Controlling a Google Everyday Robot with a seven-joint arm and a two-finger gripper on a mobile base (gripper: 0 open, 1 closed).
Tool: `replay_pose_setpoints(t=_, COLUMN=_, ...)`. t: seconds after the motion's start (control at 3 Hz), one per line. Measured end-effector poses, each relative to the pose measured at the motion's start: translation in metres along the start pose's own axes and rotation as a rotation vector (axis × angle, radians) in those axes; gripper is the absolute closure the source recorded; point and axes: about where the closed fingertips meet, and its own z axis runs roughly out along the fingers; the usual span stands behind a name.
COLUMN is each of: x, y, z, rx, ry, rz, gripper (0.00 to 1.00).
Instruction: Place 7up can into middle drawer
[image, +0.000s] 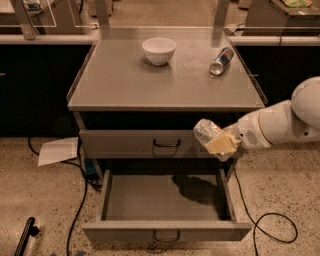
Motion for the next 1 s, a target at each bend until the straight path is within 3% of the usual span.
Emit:
replay_pose_setpoints(t=0.67, x=0.051, y=0.000, z=0.060, rx=-0.088, ry=0.010, rz=0.069, gripper=1.00)
replay_pose_setpoints(t=1.0, x=0.051, y=0.000, z=0.060, rx=-0.089, ry=0.010, rz=0.069, gripper=1.00)
